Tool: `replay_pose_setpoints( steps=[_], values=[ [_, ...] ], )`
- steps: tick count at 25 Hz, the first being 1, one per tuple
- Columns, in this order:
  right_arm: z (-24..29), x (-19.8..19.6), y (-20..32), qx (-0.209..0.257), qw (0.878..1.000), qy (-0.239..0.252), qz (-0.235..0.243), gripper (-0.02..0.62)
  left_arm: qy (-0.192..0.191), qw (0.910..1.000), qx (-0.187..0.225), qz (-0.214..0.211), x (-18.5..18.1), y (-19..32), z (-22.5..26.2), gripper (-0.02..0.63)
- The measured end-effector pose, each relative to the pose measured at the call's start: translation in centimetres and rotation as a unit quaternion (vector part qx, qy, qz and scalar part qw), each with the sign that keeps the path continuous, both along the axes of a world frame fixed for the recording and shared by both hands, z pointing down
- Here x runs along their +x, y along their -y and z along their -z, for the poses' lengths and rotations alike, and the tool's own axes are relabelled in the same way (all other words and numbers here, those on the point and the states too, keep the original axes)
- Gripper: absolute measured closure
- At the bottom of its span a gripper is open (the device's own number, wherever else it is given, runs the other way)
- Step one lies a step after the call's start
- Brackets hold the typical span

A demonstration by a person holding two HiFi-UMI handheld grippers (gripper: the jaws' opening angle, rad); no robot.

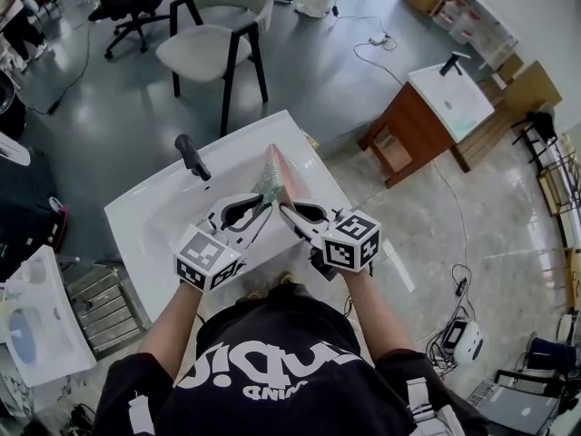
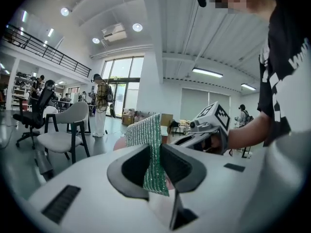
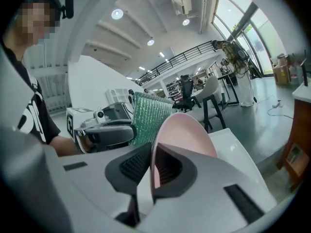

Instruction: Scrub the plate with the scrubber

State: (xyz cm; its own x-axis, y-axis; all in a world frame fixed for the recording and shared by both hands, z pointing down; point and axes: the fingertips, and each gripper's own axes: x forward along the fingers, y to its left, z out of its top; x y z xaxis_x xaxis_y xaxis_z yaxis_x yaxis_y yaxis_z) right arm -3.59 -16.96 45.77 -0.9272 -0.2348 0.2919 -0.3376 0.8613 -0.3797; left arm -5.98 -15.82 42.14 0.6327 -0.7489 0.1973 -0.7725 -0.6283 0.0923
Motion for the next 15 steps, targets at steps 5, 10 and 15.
replay_pose_setpoints(
  steps=[5, 10, 15],
  values=[
    [1.5, 0.3, -0.1, -0.014, 1.0, 0.027, -0.003, 0.557, 0.03, 0.9995, -0.001, -0.011, 0.9, 0.7, 1.5, 0.517],
    [1.7, 0.6, -0.4, -0.014, 1.0, 0.019, 0.005, 0.557, 0.047, 0.9976, -0.045, -0.025, 1.9, 1.9, 1.9, 0.517],
    [2.0, 1.4, -1.5, -0.015, 0.999, 0.024, 0.03, 0.555, 0.038, 0.997, -0.066, -0.018, 1.2, 3.6, 1.7, 0.517]
  ],
)
